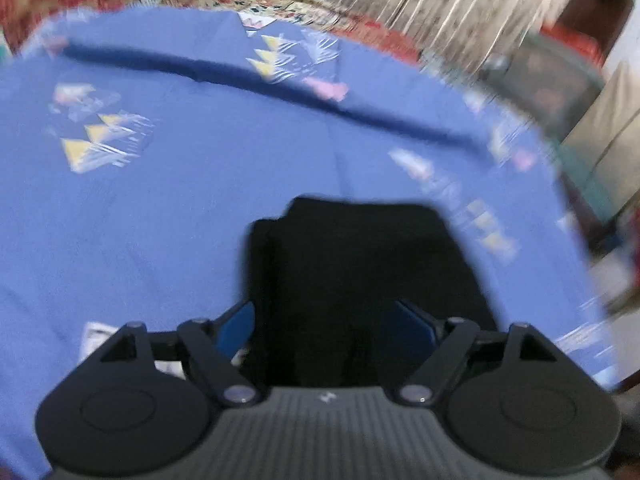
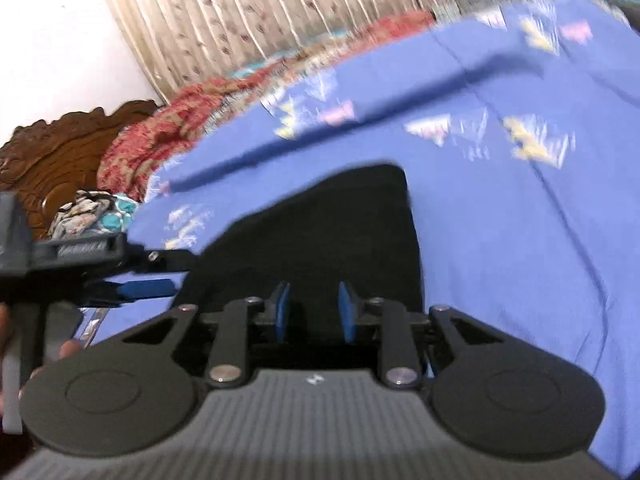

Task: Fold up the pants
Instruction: 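Lower the folded pants onto the sheet and open both tools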

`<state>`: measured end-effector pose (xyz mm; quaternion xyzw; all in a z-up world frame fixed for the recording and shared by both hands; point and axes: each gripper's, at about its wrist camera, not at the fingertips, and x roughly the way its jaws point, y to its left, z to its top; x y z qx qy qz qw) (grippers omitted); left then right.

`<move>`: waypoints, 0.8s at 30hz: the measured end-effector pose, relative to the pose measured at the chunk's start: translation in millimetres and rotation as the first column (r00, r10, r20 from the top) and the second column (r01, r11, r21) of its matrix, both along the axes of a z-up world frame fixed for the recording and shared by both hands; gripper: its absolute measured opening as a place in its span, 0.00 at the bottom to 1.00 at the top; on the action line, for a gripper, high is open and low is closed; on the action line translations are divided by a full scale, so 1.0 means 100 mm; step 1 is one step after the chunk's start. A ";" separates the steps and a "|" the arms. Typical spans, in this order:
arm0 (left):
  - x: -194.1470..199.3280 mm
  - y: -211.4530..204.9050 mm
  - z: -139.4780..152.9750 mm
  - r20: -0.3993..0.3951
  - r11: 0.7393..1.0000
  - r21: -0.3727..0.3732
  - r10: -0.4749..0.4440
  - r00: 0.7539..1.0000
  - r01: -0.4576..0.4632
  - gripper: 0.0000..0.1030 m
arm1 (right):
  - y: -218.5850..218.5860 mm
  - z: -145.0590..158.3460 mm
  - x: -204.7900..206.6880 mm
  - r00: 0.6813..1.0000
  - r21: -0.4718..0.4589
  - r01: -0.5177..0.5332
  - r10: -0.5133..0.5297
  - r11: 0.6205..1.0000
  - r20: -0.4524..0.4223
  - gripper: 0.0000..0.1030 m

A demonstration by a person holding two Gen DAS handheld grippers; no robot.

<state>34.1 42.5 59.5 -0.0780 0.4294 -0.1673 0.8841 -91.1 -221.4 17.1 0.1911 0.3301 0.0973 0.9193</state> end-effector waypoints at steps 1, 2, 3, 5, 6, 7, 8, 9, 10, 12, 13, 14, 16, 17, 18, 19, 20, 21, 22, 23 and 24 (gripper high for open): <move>-0.01 -0.05 -0.05 -0.006 0.997 0.081 0.015 1.000 -0.015 0.74 | 0.07 -0.08 0.03 0.999 -0.028 -0.018 0.017 0.999 -0.047 0.28; -0.01 -0.09 -0.12 -0.028 0.988 0.151 0.032 0.999 -0.027 0.74 | 0.11 -0.08 0.05 0.998 -0.050 -0.017 0.014 0.999 -0.058 0.28; -0.01 -0.11 -0.17 -0.055 0.985 0.171 0.043 0.998 -0.033 0.74 | 0.16 -0.05 0.04 0.999 -0.062 -0.014 0.011 0.998 -0.049 0.29; -0.08 -0.08 -0.17 -0.064 0.987 0.150 0.064 0.996 -0.054 0.74 | 0.14 0.03 -0.07 0.999 -0.039 -0.026 0.025 0.999 -0.027 0.30; -0.12 -0.08 -0.15 -0.055 0.987 0.153 0.066 0.996 -0.057 0.75 | 0.13 0.08 -0.13 1.000 -0.031 -0.024 0.023 0.999 -0.017 0.30; -0.17 -0.08 -0.12 -0.038 0.984 0.165 0.068 0.997 -0.061 0.76 | 0.11 0.11 -0.15 1.000 -0.030 -0.020 0.019 0.999 -0.007 0.30; -0.20 -0.09 -0.08 -0.021 0.982 0.178 0.072 0.997 -0.067 0.76 | 0.11 0.15 -0.20 1.000 -0.031 -0.014 0.014 0.999 0.002 0.30; -0.24 -0.10 -0.06 -0.008 0.980 0.188 0.074 0.997 -0.071 0.76 | 0.10 0.15 -0.15 1.000 -0.030 -0.010 0.011 0.999 0.007 0.31; -0.26 -0.10 -0.03 -0.001 0.978 0.194 0.075 0.997 -0.073 0.76 | 0.10 0.17 -0.22 1.000 -0.023 -0.008 0.008 1.000 0.009 0.31; -0.34 -0.09 0.02 0.012 0.977 0.198 0.083 0.997 -0.083 0.77 | 0.02 0.14 -0.20 1.000 -0.004 -0.005 0.005 1.000 0.003 0.31; -0.37 -0.09 0.03 0.018 0.976 0.199 0.087 0.996 -0.089 0.78 | 0.01 0.14 -0.21 1.000 0.004 -0.004 0.004 1.000 -0.001 0.31; -0.41 -0.08 0.05 0.024 0.975 0.199 0.092 0.995 -0.095 0.79 | 0.01 0.14 -0.23 1.000 0.010 -0.004 0.004 1.000 -0.004 0.31; -0.49 -0.06 0.09 0.030 0.975 0.201 0.096 0.995 -0.100 0.81 | 0.00 0.12 -0.20 1.000 0.010 -0.001 0.002 1.000 -0.007 0.32; -0.51 -0.06 0.10 0.031 0.974 0.202 0.097 0.995 -0.102 0.82 | 0.00 0.13 -0.20 1.000 0.010 0.001 -0.001 1.000 -0.009 0.33; -0.54 -0.05 0.11 0.032 0.974 0.204 0.097 0.995 -0.101 0.83 | 0.00 0.14 -0.21 1.000 0.014 0.005 -0.005 1.000 -0.011 0.35; -0.56 -0.06 0.11 0.033 0.974 0.205 0.095 0.995 -0.100 0.84 | -0.01 0.14 -0.21 1.000 0.018 0.008 -0.007 1.000 -0.012 0.37; -0.58 -0.05 0.12 0.033 0.974 0.205 0.093 0.995 -0.098 0.84 | -0.01 0.16 -0.22 1.000 0.021 0.010 -0.010 1.000 -0.011 0.38; -0.61 -0.06 0.12 0.034 0.974 0.205 0.092 0.995 -0.097 0.85 | -0.01 0.17 -0.23 1.000 0.023 0.013 -0.013 1.000 -0.013 0.40; -0.63 -0.06 0.13 0.033 0.974 0.204 0.089 0.995 -0.094 0.85 | -0.03 0.18 -0.24 1.000 0.027 0.013 -0.013 1.000 -0.018 0.40; -0.65 -0.06 0.13 0.032 0.975 0.203 0.087 0.996 -0.092 0.86 | -0.03 0.19 -0.24 1.000 0.037 0.013 -0.012 0.999 -0.027 0.40; -0.67 -0.07 0.14 0.031 0.976 0.201 0.086 0.996 -0.090 0.87 | -0.05 0.20 -0.25 0.999 0.049 0.012 -0.010 0.999 -0.032 0.41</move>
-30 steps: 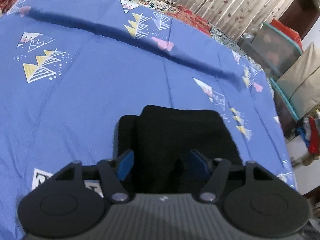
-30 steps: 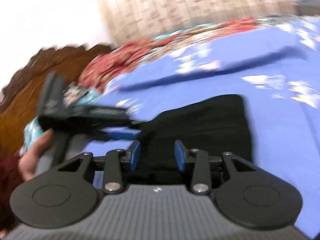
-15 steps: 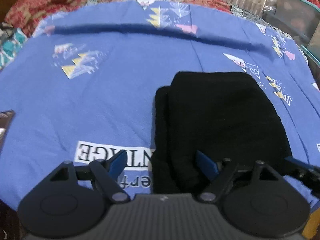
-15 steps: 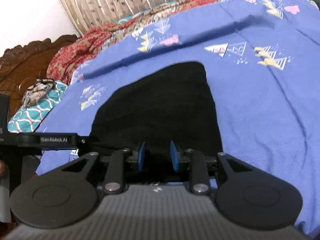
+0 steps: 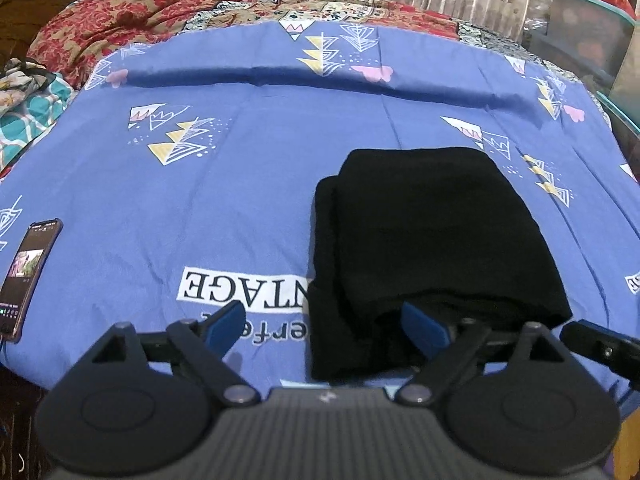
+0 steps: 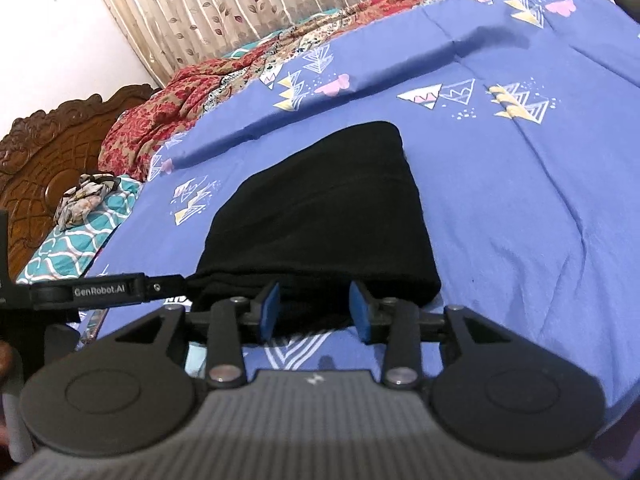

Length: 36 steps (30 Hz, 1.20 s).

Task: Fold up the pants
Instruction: 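Lower the folded pants onto the sheet and open both tools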

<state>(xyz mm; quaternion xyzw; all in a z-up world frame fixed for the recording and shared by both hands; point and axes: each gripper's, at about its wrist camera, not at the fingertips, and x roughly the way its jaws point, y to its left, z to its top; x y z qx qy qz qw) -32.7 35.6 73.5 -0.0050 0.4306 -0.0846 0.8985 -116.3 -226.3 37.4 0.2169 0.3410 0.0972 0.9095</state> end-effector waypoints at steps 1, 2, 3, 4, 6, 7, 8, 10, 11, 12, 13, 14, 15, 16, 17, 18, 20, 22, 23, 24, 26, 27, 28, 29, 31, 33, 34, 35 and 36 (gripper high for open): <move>-0.02 -0.01 0.01 -0.001 1.000 -0.002 -0.001 1.000 0.001 0.88 | -0.01 0.02 -0.02 1.000 0.012 0.000 0.000 1.000 0.000 0.42; -0.04 -0.02 0.02 -0.001 1.000 -0.003 -0.004 1.000 0.004 0.88 | -0.02 0.04 -0.03 1.000 0.019 0.002 -0.002 1.000 0.000 0.43; -0.06 -0.03 0.02 0.000 1.000 -0.002 -0.006 1.000 0.006 0.90 | -0.04 0.05 -0.05 1.000 0.020 0.006 -0.006 1.000 0.002 0.46; -0.08 -0.04 0.03 0.003 1.000 0.000 -0.009 1.000 0.009 0.92 | -0.05 0.06 -0.06 1.000 0.022 0.012 -0.012 1.000 0.003 0.47; -0.11 -0.06 0.04 0.008 1.000 0.006 -0.015 1.000 0.015 0.94 | -0.08 0.07 -0.09 1.000 0.035 0.022 -0.022 0.999 -0.002 0.48; -0.12 -0.07 0.04 0.010 1.000 0.011 -0.018 1.000 0.018 0.95 | -0.10 0.07 -0.10 1.000 0.046 0.027 -0.026 0.999 -0.008 0.48; -0.13 -0.09 0.04 0.015 1.000 0.019 -0.019 1.000 0.019 0.96 | -0.11 0.07 -0.10 0.999 0.055 0.030 -0.030 0.998 -0.016 0.49; -0.15 -0.11 0.04 0.023 0.999 0.038 -0.017 1.000 0.017 0.99 | -0.12 0.05 -0.10 0.999 0.069 0.033 -0.031 0.997 -0.031 0.53; -0.15 -0.12 0.05 0.027 0.999 0.047 -0.016 1.000 0.015 1.00 | -0.12 0.05 -0.10 0.999 0.070 0.033 -0.031 0.997 -0.034 0.54; -0.16 -0.13 0.05 0.031 0.999 0.053 -0.015 0.999 0.013 1.00 | -0.11 0.04 -0.10 0.999 0.070 0.034 -0.031 0.997 -0.037 0.55; -0.16 -0.13 0.06 0.036 0.998 0.059 -0.014 0.999 0.012 1.00 | -0.11 0.03 -0.09 0.999 0.071 0.034 -0.031 0.997 -0.040 0.56; -0.17 -0.14 0.07 0.041 0.998 0.067 -0.015 0.999 0.012 1.00 | -0.11 0.02 -0.08 0.999 0.073 0.033 -0.030 0.997 -0.044 0.57; -0.18 -0.15 0.08 0.044 0.997 0.077 -0.014 0.999 0.010 1.00 | -0.10 0.02 -0.07 0.999 0.076 0.028 -0.025 0.997 -0.046 0.58; -0.18 -0.16 0.09 0.045 0.996 0.090 -0.012 0.999 0.008 1.00 | -0.10 0.02 -0.06 0.999 0.080 0.023 -0.019 0.997 -0.048 0.59; -0.19 -0.17 0.09 0.047 0.995 0.100 -0.011 0.999 0.006 1.00 | -0.09 0.01 -0.06 0.999 0.083 0.017 -0.013 0.996 -0.049 0.60; -0.19 -0.17 0.09 0.050 0.994 0.105 -0.010 0.999 0.005 1.00 | -0.08 0.01 -0.05 0.999 0.086 0.010 -0.005 0.996 -0.050 0.63; -0.19 -0.16 0.10 0.051 0.995 0.104 -0.009 0.999 0.004 1.00 | -0.07 0.00 -0.06 0.999 0.089 -0.001 0.005 0.996 -0.048 0.64; -0.20 -0.15 0.10 0.053 0.995 0.102 -0.011 0.999 0.005 1.00 | -0.07 0.00 -0.06 0.999 0.089 -0.005 0.010 0.996 -0.050 0.65; -0.20 -0.15 0.10 0.055 0.995 0.102 -0.009 0.998 0.003 1.00 | -0.07 0.00 -0.06 0.999 0.090 -0.005 0.010 0.996 -0.052 0.66; -0.20 -0.15 0.11 0.057 0.995 0.103 -0.007 0.998 0.001 1.00 | -0.07 0.00 -0.06 0.998 0.091 -0.005 0.010 0.996 -0.054 0.66; -0.21 -0.15 0.11 0.058 0.994 0.106 -0.005 0.998 -0.001 1.00 | -0.07 -0.01 -0.05 0.998 0.093 -0.002 0.007 0.996 -0.058 0.66; -0.21 -0.15 0.11 0.059 0.994 0.112 -0.006 0.998 -0.001 1.00 | -0.07 -0.01 -0.06 0.998 0.094 -0.002 0.007 0.996 -0.060 0.66; -0.21 -0.15 0.11 0.059 0.993 0.115 -0.007 0.998 0.000 1.00 | -0.07 -0.01 -0.06 0.998 0.094 -0.002 0.008 0.996 -0.061 0.66; -0.21 -0.15 0.10 0.058 0.993 0.114 -0.009 0.998 0.002 1.00 | -0.07 -0.01 -0.06 0.998 0.094 -0.004 0.010 0.996 -0.062 0.66; -0.21 -0.14 0.10 0.055 0.994 0.105 -0.007 0.998 0.001 1.00 | -0.05 -0.02 -0.06 0.998 0.093 -0.006 0.012 0.996 -0.065 0.67; -0.22 -0.12 0.10 0.053 0.995 0.096 -0.004 0.999 -0.001 1.00 | -0.05 -0.02 -0.06 0.998 0.092 -0.009 0.015 0.996 -0.067 0.67; -0.22 -0.12 0.10 0.052 0.995 0.095 -0.001 0.999 -0.004 1.00 | -0.05 -0.02 -0.06 0.998 0.092 -0.010 0.016 0.996 -0.068 0.67; -0.22 -0.12 0.09 0.052 0.995 0.097 0.001 0.999 -0.006 1.00 | -0.06 -0.02 -0.06 0.998 0.092 -0.011 0.017 0.996 -0.068 0.67; -0.22 -0.12 0.09 0.053 0.995 0.099 0.004 0.999 -0.009 1.00 | -0.05 -0.02 -0.06 0.997 0.092 -0.011 0.018 0.996 -0.069 0.67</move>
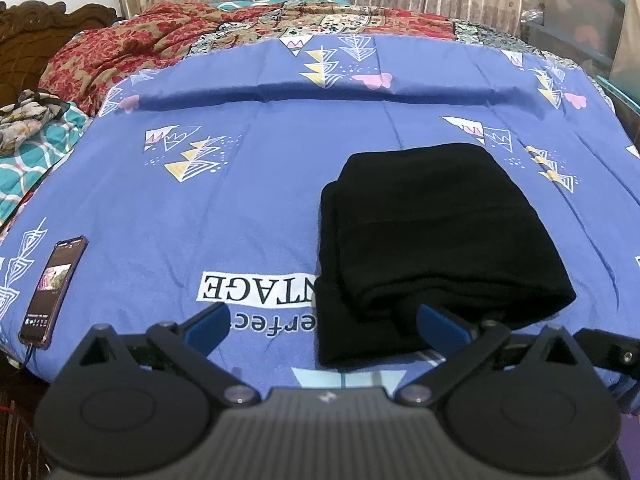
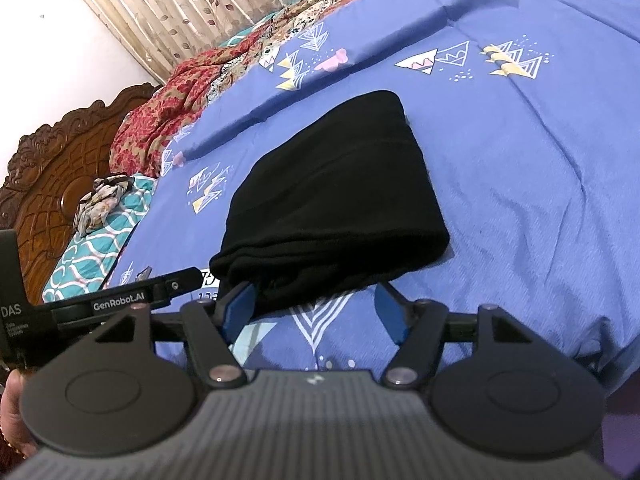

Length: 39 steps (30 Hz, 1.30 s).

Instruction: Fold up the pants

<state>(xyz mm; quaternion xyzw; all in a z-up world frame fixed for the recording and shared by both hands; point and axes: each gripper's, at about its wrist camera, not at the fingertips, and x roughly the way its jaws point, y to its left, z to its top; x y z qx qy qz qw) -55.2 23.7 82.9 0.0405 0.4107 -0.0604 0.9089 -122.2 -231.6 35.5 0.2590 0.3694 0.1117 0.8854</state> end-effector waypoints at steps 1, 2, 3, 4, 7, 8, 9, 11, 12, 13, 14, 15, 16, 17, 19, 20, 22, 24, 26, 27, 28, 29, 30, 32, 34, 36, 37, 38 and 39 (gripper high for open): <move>0.00 0.00 0.00 0.000 1.000 0.003 0.002 1.000 -0.002 1.00 | 0.00 0.00 0.00 1.000 0.000 -0.001 0.001 1.000 -0.001 0.67; 0.00 0.00 0.00 -0.001 1.000 0.007 0.006 1.000 -0.006 1.00 | 0.00 0.00 0.00 1.000 -0.001 -0.002 0.002 1.000 -0.003 0.67; -0.01 0.00 -0.01 -0.002 1.000 0.012 0.009 1.000 -0.009 1.00 | 0.01 0.00 0.00 1.000 -0.001 -0.004 0.004 1.000 -0.004 0.67; -0.01 0.00 -0.01 -0.002 1.000 0.018 0.012 1.000 -0.012 1.00 | 0.01 -0.01 0.00 1.000 -0.001 -0.006 0.006 1.000 -0.005 0.67; -0.02 -0.01 -0.01 0.001 0.999 0.038 0.014 1.000 -0.014 1.00 | 0.01 -0.01 0.00 1.000 -0.002 -0.009 0.009 1.000 -0.007 0.67; -0.03 -0.02 -0.01 0.002 0.999 0.045 0.012 1.000 -0.012 1.00 | 0.01 -0.01 0.00 1.000 -0.001 -0.009 0.009 1.000 -0.009 0.67; -0.04 -0.02 -0.02 0.004 0.999 0.050 0.012 1.000 -0.012 1.00 | 0.02 -0.01 0.00 1.000 -0.001 -0.009 0.009 1.000 -0.011 0.67; -0.04 -0.01 -0.03 0.002 0.998 0.057 0.010 1.000 -0.010 1.00 | 0.02 -0.02 0.00 1.000 0.000 -0.007 0.007 1.000 -0.014 0.67; -0.04 -0.01 -0.03 0.000 0.998 0.057 0.011 1.000 -0.011 1.00 | 0.02 -0.03 0.00 1.000 0.000 -0.007 0.007 1.000 -0.016 0.68; -0.04 -0.01 -0.04 -0.002 0.998 0.056 0.011 1.000 -0.011 1.00 | 0.02 -0.03 0.00 1.000 0.000 -0.008 0.008 1.000 -0.017 0.68; -0.05 0.00 -0.04 -0.003 0.998 0.057 0.012 1.000 -0.011 1.00 | 0.03 -0.03 0.00 1.000 0.000 -0.008 0.008 1.000 -0.018 0.68; -0.05 0.00 -0.04 -0.001 0.998 0.059 0.012 1.000 -0.012 1.00 | 0.03 -0.03 0.00 1.000 0.000 -0.009 0.009 1.000 -0.019 0.68; -0.05 0.00 -0.04 0.002 0.998 0.063 0.012 1.000 -0.013 1.00 | 0.04 -0.03 0.00 1.000 0.000 -0.011 0.011 1.000 -0.019 0.68; -0.05 0.01 -0.04 0.006 0.998 0.067 0.012 1.000 -0.013 1.00 | 0.05 -0.03 -0.01 1.000 0.000 -0.011 0.011 1.000 -0.020 0.68; -0.06 0.00 -0.03 0.016 0.996 0.083 0.012 1.000 -0.014 1.00 | 0.05 -0.04 0.00 1.000 0.000 -0.011 0.011 1.000 -0.023 0.68; -0.07 0.00 -0.03 0.020 0.996 0.092 0.012 1.000 -0.014 1.00 | 0.05 -0.04 0.00 1.000 0.000 -0.011 0.011 1.000 -0.024 0.68; -0.07 -0.01 -0.03 0.025 0.995 0.102 0.009 1.000 -0.012 1.00 | 0.06 -0.04 0.00 1.000 0.000 -0.011 0.011 1.000 -0.026 0.68; -0.06 0.00 -0.03 0.022 0.995 0.104 0.006 1.000 -0.008 1.00 | 0.05 -0.04 0.01 1.000 0.000 -0.012 0.012 1.000 -0.027 0.68; -0.06 0.00 -0.05 0.018 0.995 0.104 0.004 1.000 -0.006 1.00 | 0.06 -0.04 0.01 1.000 -0.001 -0.013 0.013 1.000 -0.026 0.68; -0.06 -0.01 -0.05 0.016 0.994 0.106 0.004 1.000 -0.005 1.00 | 0.06 -0.05 0.01 1.000 -0.001 -0.013 0.013 1.000 -0.027 0.68; -0.06 -0.01 -0.05 0.015 0.994 0.107 0.004 1.000 -0.005 1.00 | 0.06 -0.05 0.01 1.000 0.000 -0.013 0.013 1.000 -0.029 0.68; -0.06 -0.01 -0.06 0.014 0.994 0.108 0.004 1.000 -0.005 1.00 | 0.06 -0.06 0.01 0.999 0.000 -0.012 0.012 1.000 -0.031 0.68; -0.06 0.00 -0.06 0.013 0.994 0.108 0.005 1.000 -0.007 1.00 | 0.05 -0.06 0.01 0.999 0.000 -0.012 0.012 1.000 -0.032 0.68; -0.06 0.01 -0.06 0.009 0.994 0.107 0.009 1.000 -0.010 1.00 | 0.06 -0.06 0.01 0.999 0.000 -0.013 0.013 1.000 -0.034 0.68; -0.05 0.02 -0.07 0.004 0.994 0.107 0.014 1.000 -0.015 1.00 | 0.06 -0.06 0.02 0.999 0.000 -0.014 0.014 1.000 -0.036 0.68; -0.05 0.04 -0.09 0.001 0.994 0.108 0.019 1.000 -0.019 1.00 | 0.07 -0.07 0.02 0.999 0.000 -0.016 0.016 1.000 -0.037 0.68; -0.06 0.04 -0.09 0.000 0.994 0.108 0.019 1.000 -0.019 1.00 | 0.07 -0.07 0.02 0.999 0.001 -0.017 0.017 1.000 -0.039 0.68; -0.05 0.05 -0.09 -0.001 0.994 0.109 0.020 1.000 -0.020 1.00 | 0.07 -0.07 0.02 0.999 0.001 -0.017 0.018 1.000 -0.041 0.68; -0.05 0.05 -0.10 -0.002 0.994 0.109 0.021 1.000 -0.021 1.00 | 0.07 -0.07 0.02 0.999 0.002 -0.017 0.017 1.000 -0.042 0.68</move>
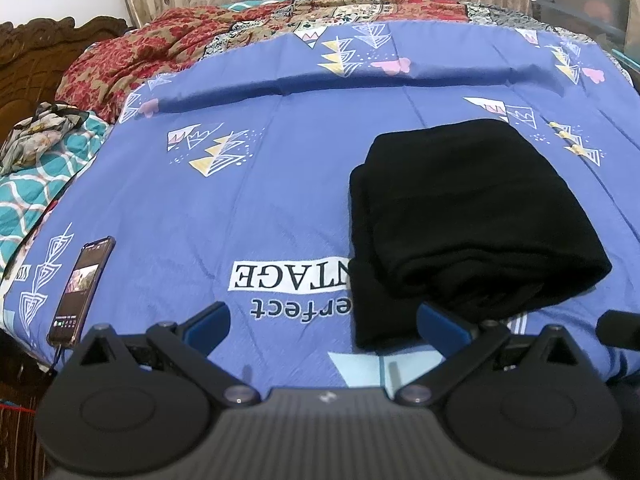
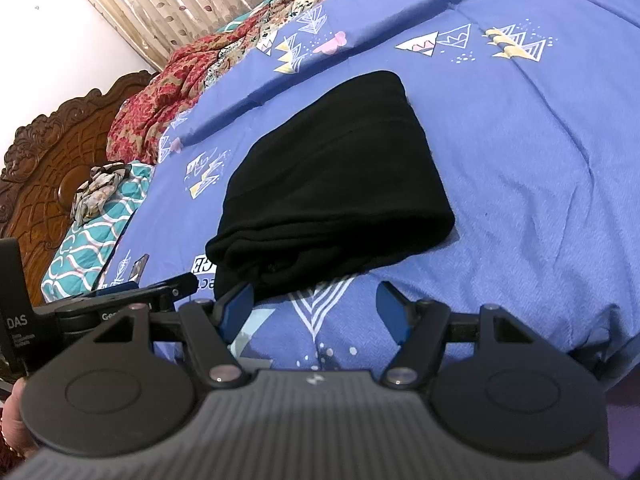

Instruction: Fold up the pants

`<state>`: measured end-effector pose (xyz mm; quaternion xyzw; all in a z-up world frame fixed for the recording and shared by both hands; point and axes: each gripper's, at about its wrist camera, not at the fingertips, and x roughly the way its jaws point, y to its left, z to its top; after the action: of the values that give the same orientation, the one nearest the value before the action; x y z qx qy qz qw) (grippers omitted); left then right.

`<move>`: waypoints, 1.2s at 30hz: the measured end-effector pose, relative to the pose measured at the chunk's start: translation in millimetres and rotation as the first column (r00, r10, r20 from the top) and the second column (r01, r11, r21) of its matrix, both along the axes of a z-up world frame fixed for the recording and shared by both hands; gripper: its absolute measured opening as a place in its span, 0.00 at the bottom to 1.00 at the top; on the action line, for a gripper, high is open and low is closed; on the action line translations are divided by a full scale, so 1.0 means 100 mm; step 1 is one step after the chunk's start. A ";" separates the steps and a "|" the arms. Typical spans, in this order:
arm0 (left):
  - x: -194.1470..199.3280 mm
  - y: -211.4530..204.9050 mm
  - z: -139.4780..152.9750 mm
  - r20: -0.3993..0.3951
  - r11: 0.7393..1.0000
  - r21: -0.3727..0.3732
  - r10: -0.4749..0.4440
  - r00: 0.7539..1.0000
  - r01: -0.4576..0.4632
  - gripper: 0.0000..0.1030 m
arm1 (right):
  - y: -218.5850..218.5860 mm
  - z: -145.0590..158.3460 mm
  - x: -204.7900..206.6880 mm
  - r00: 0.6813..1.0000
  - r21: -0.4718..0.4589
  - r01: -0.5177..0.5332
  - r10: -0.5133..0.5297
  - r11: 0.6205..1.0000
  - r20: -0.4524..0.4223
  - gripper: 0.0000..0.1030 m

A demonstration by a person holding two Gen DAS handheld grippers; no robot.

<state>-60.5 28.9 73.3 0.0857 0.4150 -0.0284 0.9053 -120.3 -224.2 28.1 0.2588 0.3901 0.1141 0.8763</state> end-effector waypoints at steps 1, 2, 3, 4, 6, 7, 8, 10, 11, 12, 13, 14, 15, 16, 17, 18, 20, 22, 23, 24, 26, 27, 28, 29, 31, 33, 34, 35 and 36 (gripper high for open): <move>0.00 0.00 0.00 -0.001 1.000 0.000 0.000 1.000 0.000 1.00 | 0.00 0.00 0.00 1.000 0.000 0.000 0.000 1.000 -0.001 0.68; 0.00 0.00 0.00 -0.001 1.000 0.000 0.001 1.000 -0.001 1.00 | 0.00 0.00 0.00 1.000 0.000 0.000 0.000 1.000 0.000 0.68; 0.00 0.00 0.00 -0.002 1.000 -0.001 0.000 1.000 0.000 1.00 | 0.00 0.00 -0.01 1.000 -0.001 0.000 0.000 1.000 0.001 0.68; 0.00 0.01 -0.01 -0.003 1.000 -0.003 -0.002 1.000 0.002 1.00 | 0.00 0.00 0.00 1.000 -0.001 0.000 0.000 1.000 0.001 0.68; 0.00 0.01 -0.01 -0.003 1.000 -0.008 -0.003 1.000 0.003 1.00 | 0.00 0.00 0.00 1.000 0.000 0.000 0.000 1.000 0.000 0.68; -0.01 0.00 -0.01 -0.004 1.000 -0.011 -0.005 1.000 0.005 1.00 | 0.00 0.00 0.00 1.000 0.001 0.001 -0.001 1.000 -0.001 0.68; -0.01 0.01 -0.02 -0.005 1.000 -0.013 -0.006 1.000 0.006 1.00 | 0.00 0.00 0.00 1.000 0.000 0.001 -0.001 1.000 -0.001 0.68; 0.00 0.00 -0.03 -0.013 1.000 -0.007 -0.003 1.000 0.003 1.00 | 0.01 -0.01 -0.01 1.000 0.002 0.004 -0.004 1.000 -0.004 0.68; 0.01 -0.01 -0.05 -0.019 1.000 0.002 -0.001 1.000 0.001 1.00 | 0.01 -0.01 -0.01 1.000 0.003 0.004 -0.004 1.000 -0.006 0.68; 0.01 -0.02 -0.06 -0.025 1.000 0.005 -0.001 1.000 0.001 1.00 | 0.00 -0.01 0.00 1.000 0.004 0.004 -0.004 1.000 -0.008 0.68; 0.01 -0.02 -0.07 -0.034 1.000 0.003 -0.003 0.999 0.003 1.00 | 0.00 -0.01 0.00 1.000 0.005 0.003 -0.003 1.000 -0.010 0.69; 0.00 -0.02 -0.09 -0.045 1.000 -0.006 -0.008 0.999 0.008 1.00 | 0.01 -0.02 0.00 1.000 0.006 0.003 -0.003 1.000 -0.013 0.69; 0.00 -0.02 -0.10 -0.058 1.000 -0.019 -0.012 0.998 0.011 1.00 | 0.00 -0.02 0.00 1.000 0.006 0.003 -0.003 1.000 -0.015 0.69; -0.01 -0.02 -0.13 -0.072 0.999 -0.031 -0.016 0.997 0.014 1.00 | 0.00 -0.03 0.00 1.000 0.007 0.003 -0.003 1.000 -0.017 0.69; -0.01 -0.02 -0.15 -0.084 0.999 -0.038 -0.018 0.996 0.015 1.00 | 0.00 -0.03 0.00 1.000 0.008 0.003 -0.003 1.000 -0.019 0.69; -0.02 -0.03 -0.17 -0.093 0.999 -0.040 -0.019 0.995 0.016 1.00 | 0.00 -0.03 0.00 1.000 0.009 0.004 -0.004 1.000 -0.021 0.69; -0.03 -0.04 -0.20 -0.107 0.999 -0.036 -0.019 0.994 0.015 1.00 | 0.00 -0.04 0.00 1.000 0.009 0.006 -0.006 1.000 -0.025 0.70; -0.03 -0.04 -0.22 -0.118 0.999 -0.040 -0.018 0.993 0.013 1.00 | 0.00 -0.04 0.00 1.000 0.009 0.006 -0.005 1.000 -0.028 0.70; -0.03 -0.03 -0.22 -0.123 0.999 -0.044 -0.016 0.992 0.010 1.00 | 0.00 -0.05 0.00 1.000 0.010 0.006 -0.005 1.000 -0.031 0.70; -0.03 -0.03 -0.23 -0.127 0.999 -0.048 -0.013 0.992 0.007 1.00 | 0.01 -0.04 0.01 0.999 0.010 0.006 -0.006 1.000 -0.032 0.70; -0.03 -0.02 -0.23 -0.133 0.999 -0.055 -0.008 0.991 0.001 1.00 | 0.01 -0.05 0.01 0.999 0.011 0.007 -0.007 1.000 -0.034 0.70; -0.03 -0.02 -0.23 -0.135 0.998 -0.057 -0.008 0.991 0.000 1.00 | 0.01 -0.05 0.00 0.999 0.011 0.007 -0.007 1.000 -0.035 0.71; -0.03 -0.01 -0.23 -0.137 0.998 -0.059 -0.007 0.990 -0.001 1.00 | 0.01 -0.05 0.00 0.999 0.012 0.007 -0.007 1.000 -0.035 0.71; -0.03 -0.01 -0.24 -0.140 0.998 -0.061 -0.008 0.990 -0.001 1.00 | 0.01 -0.06 0.00 0.999 0.012 0.008 -0.007 1.000 -0.036 0.71; -0.03 -0.01 -0.24 -0.146 0.998 -0.066 -0.009 0.989 -0.001 1.00 | 0.00 -0.06 0.00 0.999 0.013 0.008 -0.007 1.000 -0.038 0.71; -0.02 -0.02 -0.25 -0.154 0.997 -0.073 -0.011 0.988 -0.001 1.00 | 0.00 -0.06 0.00 0.999 0.014 0.009 -0.008 1.000 -0.041 0.71; -0.02 -0.02 -0.25 -0.156 0.997 -0.077 -0.011 0.988 -0.001 1.00 | 0.00 -0.06 0.00 0.999 0.014 0.009 -0.008 1.000 -0.042 0.71; -0.02 -0.02 -0.25 -0.157 0.997 -0.079 -0.012 0.988 0.000 1.00 | 0.00 -0.06 0.00 0.999 0.015 0.009 -0.009 1.000 -0.043 0.71; -0.02 -0.02 -0.25 -0.157 0.997 -0.081 -0.014 0.987 0.001 1.00 | 0.01 -0.07 -0.01 0.999 0.015 0.011 -0.010 1.000 -0.043 0.71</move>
<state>-62.5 26.5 48.0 0.0482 0.4836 -0.0551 0.8722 -120.9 -223.0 21.5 0.2699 0.4066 0.1067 0.8663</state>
